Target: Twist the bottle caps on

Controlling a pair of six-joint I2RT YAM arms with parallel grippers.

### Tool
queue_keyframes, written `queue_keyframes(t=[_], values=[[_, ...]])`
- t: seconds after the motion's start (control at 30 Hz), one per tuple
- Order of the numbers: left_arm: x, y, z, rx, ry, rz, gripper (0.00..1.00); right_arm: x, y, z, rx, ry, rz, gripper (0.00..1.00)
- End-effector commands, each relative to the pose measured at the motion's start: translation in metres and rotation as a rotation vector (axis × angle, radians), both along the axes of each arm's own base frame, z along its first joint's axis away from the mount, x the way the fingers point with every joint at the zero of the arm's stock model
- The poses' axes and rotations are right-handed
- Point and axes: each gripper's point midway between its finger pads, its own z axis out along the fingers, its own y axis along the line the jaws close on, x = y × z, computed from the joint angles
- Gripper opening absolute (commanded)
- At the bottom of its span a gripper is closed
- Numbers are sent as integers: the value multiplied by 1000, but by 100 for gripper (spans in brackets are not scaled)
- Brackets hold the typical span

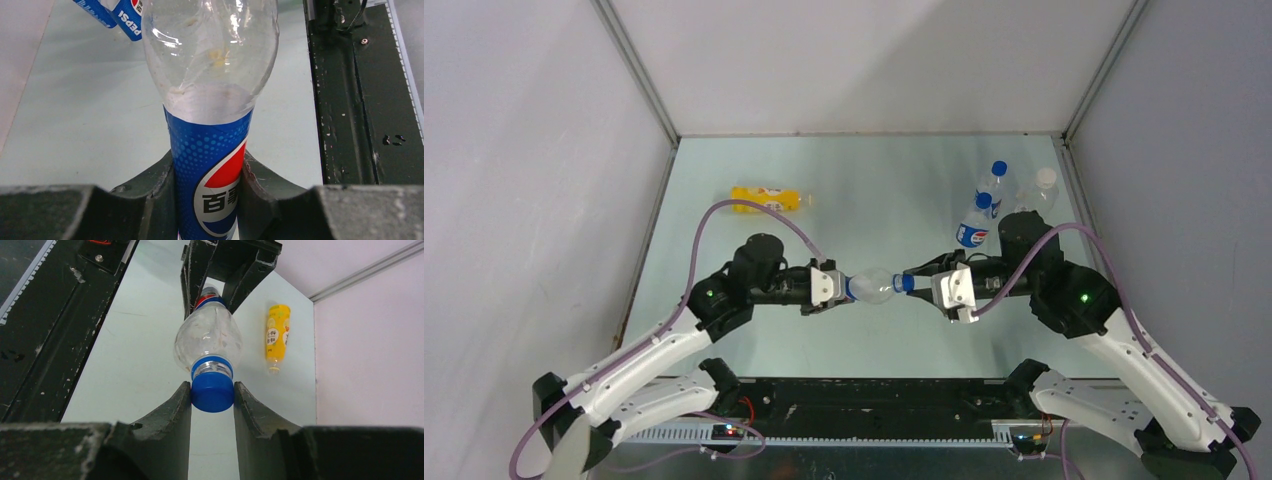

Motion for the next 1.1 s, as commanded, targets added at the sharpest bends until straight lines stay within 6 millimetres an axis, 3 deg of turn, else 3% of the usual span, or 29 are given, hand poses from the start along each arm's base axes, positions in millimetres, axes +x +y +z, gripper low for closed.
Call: queue_keyframes(t=[0.0,0.47,1.07], values=[[-6,-8,30,-61,-46,-71,34,-2,5,7,19,-26,37,0],[-15,-5,26,53,-17,-152,16,-6,12,-10,-38,-30,91,0],[-34,-29,41,-77,122,-279,5,-6,17,-31,-91,-112,142,0]])
